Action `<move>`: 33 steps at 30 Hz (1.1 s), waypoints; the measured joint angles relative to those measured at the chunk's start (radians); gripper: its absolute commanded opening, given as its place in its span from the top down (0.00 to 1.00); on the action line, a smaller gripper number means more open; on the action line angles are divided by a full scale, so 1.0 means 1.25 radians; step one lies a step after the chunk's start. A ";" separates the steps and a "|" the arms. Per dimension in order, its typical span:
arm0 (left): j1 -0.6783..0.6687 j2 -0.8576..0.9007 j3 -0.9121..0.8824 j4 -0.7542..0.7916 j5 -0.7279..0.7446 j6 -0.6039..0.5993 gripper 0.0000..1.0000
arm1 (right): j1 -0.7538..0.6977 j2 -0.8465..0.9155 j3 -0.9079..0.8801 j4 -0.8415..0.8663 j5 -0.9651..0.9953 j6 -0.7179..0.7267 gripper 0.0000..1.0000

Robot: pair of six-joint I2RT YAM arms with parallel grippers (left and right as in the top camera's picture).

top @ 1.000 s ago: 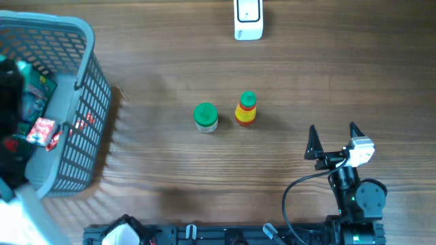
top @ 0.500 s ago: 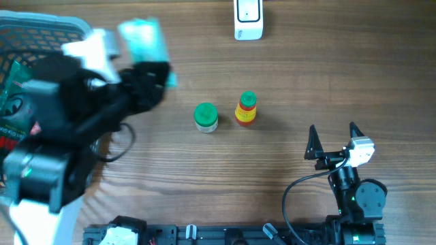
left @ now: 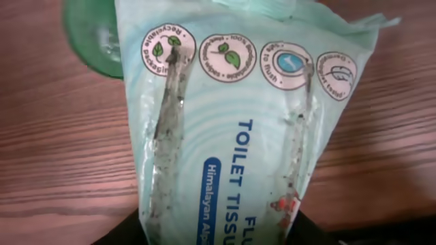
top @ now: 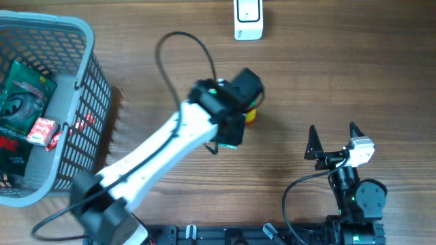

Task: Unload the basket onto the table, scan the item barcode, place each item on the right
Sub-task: 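Lay the tissue pack on the table below the jar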

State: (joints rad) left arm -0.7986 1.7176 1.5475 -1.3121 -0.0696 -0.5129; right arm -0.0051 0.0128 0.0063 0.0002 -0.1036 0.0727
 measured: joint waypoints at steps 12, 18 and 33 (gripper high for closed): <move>-0.043 0.048 -0.261 0.316 -0.048 0.001 0.50 | 0.000 0.000 0.000 0.000 0.000 0.000 0.00; -0.043 0.048 -0.317 0.360 -0.049 0.002 0.31 | 0.000 0.000 0.000 0.000 0.000 0.000 0.00; -0.020 -0.179 -0.134 0.227 -0.130 -0.013 0.00 | 0.000 0.000 0.000 0.000 0.000 0.000 0.00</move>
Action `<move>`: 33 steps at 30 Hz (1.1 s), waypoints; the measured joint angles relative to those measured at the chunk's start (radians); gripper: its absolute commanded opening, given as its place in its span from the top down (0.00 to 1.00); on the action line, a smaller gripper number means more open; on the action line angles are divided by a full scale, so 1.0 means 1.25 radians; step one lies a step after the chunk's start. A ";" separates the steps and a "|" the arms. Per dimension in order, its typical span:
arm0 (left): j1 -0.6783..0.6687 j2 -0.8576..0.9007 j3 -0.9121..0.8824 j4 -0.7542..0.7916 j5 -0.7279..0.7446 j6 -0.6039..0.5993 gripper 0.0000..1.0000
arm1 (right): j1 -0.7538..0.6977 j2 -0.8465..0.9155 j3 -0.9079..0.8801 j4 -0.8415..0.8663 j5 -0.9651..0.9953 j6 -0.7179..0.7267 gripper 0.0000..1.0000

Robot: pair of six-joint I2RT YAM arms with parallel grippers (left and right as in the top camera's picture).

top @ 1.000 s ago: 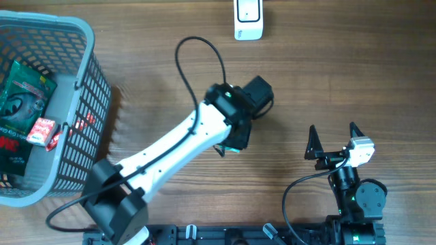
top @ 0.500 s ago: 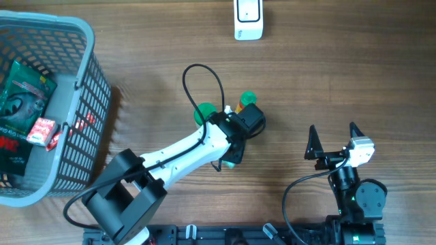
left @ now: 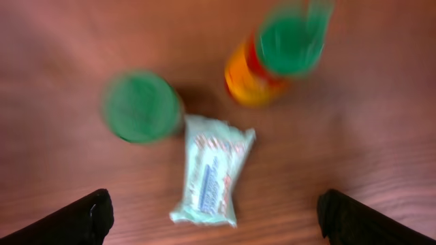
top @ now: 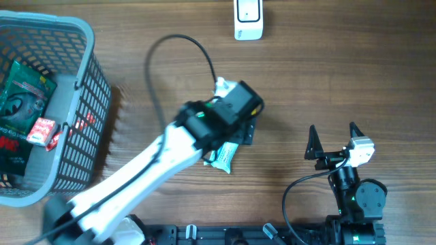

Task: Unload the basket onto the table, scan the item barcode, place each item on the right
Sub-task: 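Lay the tissue pack on the table below the jar, then reach into the basket and grasp the red-white snack box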

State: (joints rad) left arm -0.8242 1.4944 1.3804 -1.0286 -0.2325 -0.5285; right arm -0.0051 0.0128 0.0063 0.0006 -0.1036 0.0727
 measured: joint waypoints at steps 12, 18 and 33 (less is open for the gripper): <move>0.368 -0.351 0.015 0.190 -0.257 0.000 0.00 | 0.000 0.000 0.000 0.000 0.000 0.000 0.00; 0.733 -0.385 0.015 0.206 -0.218 -0.001 0.00 | 0.000 0.000 0.000 0.000 0.000 0.000 0.00; 1.233 0.008 0.018 0.074 0.132 -0.048 0.30 | 0.000 0.000 0.000 0.000 0.000 0.000 0.00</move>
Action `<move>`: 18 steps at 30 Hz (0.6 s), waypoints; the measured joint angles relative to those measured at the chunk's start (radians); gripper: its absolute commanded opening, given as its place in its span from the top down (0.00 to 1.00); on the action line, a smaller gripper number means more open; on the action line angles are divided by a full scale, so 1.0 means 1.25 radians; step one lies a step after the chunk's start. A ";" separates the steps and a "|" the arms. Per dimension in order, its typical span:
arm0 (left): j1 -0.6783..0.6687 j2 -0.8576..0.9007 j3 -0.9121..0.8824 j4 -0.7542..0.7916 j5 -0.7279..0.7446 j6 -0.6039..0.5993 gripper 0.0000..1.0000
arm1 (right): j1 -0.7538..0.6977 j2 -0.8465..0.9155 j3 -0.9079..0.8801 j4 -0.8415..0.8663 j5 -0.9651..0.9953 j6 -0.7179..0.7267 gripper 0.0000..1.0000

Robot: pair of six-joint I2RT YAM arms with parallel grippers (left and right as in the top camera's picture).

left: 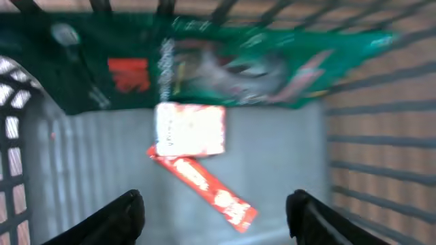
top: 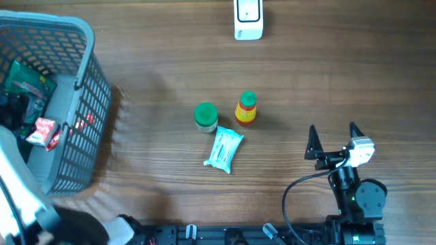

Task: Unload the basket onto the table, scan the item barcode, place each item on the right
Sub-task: 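Reach into the basket and grasp the red-white snack box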

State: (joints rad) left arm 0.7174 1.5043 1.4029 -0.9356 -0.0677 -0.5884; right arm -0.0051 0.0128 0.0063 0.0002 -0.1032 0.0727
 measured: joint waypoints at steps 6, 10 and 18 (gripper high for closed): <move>0.012 0.165 0.000 0.001 0.016 0.000 0.35 | 0.000 0.000 0.000 0.000 0.000 0.000 0.00; 0.012 0.210 0.000 0.013 0.017 0.000 0.39 | 0.000 0.000 0.000 0.000 0.000 0.000 0.00; 0.012 0.250 -0.005 0.029 0.005 0.000 0.35 | 0.000 0.000 0.000 0.000 0.000 0.000 0.00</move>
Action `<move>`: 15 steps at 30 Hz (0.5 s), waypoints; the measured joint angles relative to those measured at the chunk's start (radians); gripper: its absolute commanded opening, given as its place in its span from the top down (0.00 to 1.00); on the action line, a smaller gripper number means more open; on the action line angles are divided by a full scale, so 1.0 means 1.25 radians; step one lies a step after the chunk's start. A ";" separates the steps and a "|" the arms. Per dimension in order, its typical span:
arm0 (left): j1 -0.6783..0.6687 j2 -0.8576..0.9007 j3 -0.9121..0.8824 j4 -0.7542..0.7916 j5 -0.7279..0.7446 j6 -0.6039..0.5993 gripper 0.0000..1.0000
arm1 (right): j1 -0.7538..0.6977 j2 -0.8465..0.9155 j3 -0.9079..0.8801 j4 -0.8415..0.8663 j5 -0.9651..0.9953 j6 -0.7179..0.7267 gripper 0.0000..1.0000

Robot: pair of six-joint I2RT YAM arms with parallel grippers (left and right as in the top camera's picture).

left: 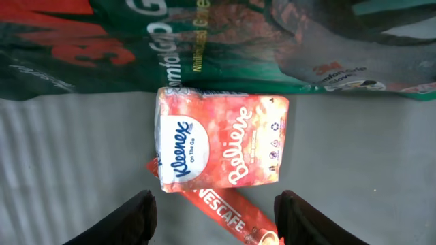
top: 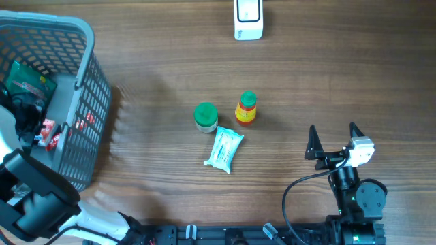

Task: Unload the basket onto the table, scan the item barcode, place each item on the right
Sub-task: 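Reach into the basket and grasp the red-white snack box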

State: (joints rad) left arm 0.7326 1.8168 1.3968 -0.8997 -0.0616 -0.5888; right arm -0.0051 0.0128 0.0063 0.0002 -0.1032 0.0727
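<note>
My left gripper (left: 214, 221) hangs open inside the grey basket (top: 82, 34), its fingers (left: 126, 221) on either side of a red Nescafe stick (left: 231, 214). Just beyond them, a red Kleenex tissue pack (left: 221, 139) lies partly on the stick. A dark green bag (left: 204, 41) lies behind both. In the overhead view the left arm (top: 27, 112) reaches into the basket and covers part of the tissue pack (top: 46, 129). The white scanner (top: 248, 19) stands at the table's far edge. My right gripper (top: 334, 138) rests open at the front right, holding nothing.
In the middle of the table lie a pale blue toilet tissue pack (top: 224, 150), a green-lidded jar (top: 206, 116) and an orange bottle with a green cap (top: 246, 109). The basket's mesh wall (top: 95, 102) stands between its contents and the table.
The left gripper has come lower into the basket, closer to the Kleenex pack and the Nescafe stick. It is still open. The right arm and the table items have not moved.
At first the left gripper held the toilet tissue pack by the jar and the bottle. Then it was open above them, the pack lying on the table. Later it was open over the basket, and now it is low over the Kleenex pack.
</note>
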 measured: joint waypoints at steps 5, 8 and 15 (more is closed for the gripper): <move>0.000 0.000 -0.045 0.054 -0.022 0.000 0.33 | 0.000 0.000 0.000 0.000 0.000 0.000 0.00; 0.000 0.000 -0.094 0.105 -0.028 0.000 0.33 | 0.000 0.000 0.000 0.000 0.000 0.000 0.00; 0.000 0.001 -0.129 0.164 -0.031 0.004 0.73 | 0.000 0.000 0.000 0.000 0.000 0.000 0.00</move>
State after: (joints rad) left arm 0.7322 1.8179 1.2358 -0.6952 -0.1001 -0.5838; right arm -0.0051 0.0128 0.0063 0.0002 -0.1032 0.0727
